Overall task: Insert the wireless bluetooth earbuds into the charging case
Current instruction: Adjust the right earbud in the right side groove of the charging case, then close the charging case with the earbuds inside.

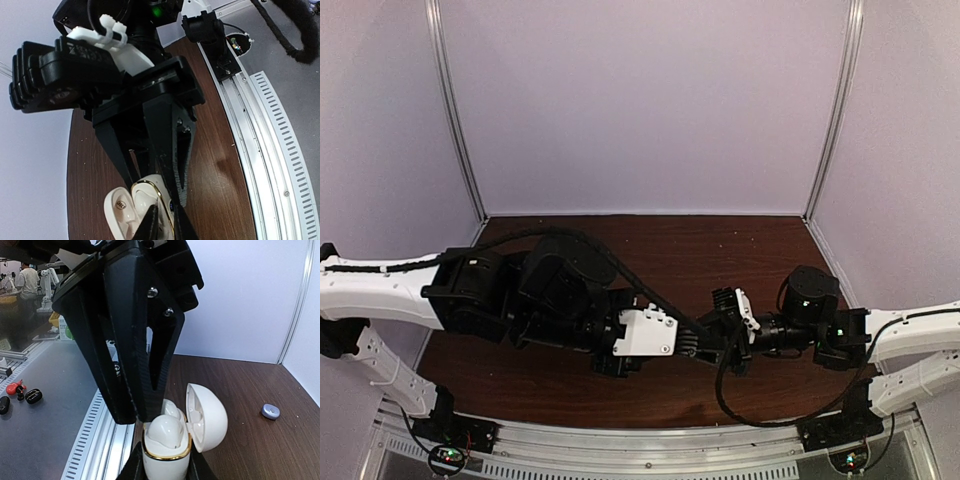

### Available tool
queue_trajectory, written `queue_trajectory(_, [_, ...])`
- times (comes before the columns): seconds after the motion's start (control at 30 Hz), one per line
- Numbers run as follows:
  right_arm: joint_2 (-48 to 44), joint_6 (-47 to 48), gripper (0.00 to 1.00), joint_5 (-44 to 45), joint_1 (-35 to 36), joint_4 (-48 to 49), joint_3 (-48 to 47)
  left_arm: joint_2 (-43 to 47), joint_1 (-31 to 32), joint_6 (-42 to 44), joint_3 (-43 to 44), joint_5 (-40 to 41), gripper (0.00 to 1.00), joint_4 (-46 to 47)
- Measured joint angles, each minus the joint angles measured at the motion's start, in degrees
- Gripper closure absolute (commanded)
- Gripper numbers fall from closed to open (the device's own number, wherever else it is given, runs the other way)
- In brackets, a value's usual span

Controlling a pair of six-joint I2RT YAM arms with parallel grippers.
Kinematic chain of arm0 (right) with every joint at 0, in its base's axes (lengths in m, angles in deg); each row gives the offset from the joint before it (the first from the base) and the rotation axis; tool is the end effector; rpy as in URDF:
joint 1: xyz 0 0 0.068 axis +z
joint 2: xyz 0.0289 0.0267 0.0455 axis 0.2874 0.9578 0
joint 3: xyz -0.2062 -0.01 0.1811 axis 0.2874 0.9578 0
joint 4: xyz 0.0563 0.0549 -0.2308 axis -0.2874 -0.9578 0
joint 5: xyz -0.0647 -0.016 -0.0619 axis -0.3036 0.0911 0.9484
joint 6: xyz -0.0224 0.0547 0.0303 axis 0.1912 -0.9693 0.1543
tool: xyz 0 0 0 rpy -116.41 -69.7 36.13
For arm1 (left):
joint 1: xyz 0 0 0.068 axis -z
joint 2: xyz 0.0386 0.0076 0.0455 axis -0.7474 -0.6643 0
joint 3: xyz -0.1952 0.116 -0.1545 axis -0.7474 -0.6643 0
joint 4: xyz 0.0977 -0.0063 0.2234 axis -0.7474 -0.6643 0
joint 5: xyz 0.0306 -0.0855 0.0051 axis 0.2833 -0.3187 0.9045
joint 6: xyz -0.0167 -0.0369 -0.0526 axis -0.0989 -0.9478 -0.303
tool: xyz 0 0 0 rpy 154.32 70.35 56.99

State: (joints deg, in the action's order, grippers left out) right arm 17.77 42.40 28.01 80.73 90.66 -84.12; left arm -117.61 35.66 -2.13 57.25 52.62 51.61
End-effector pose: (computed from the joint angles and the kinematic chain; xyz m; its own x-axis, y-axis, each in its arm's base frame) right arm 0.0772 0.2233 0.2784 0.1004 -0.0540 -0.9935 -0.9876 -0.1269 -0.0929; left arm 0.0401 -0.3140 0.3563 0.3589 0.5954 -0.7188 0.9066 -0.0391 0.4202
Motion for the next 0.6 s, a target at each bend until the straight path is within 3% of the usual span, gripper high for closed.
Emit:
queue_trajectory(0.17, [-0.02,-0.17,1.0,0.59,0.02,0.04,0.02,1.92,-0.24,-0.28,-2.38,-0.26,0.64,2.93])
queue_trajectory(0.47, [-0.07,-1.14,1.0,1.25,0.17,0.52,0.02,14.32,-2.6,-3.06,-12.09,-0.04,0.16,13.22])
queue_trajectory(0.6, [-0.11,-1.99,1.0,1.27,0.2,0.79,0.02,15.41,-5.18,-5.66,-14.51,-1.01,0.06,15.56])
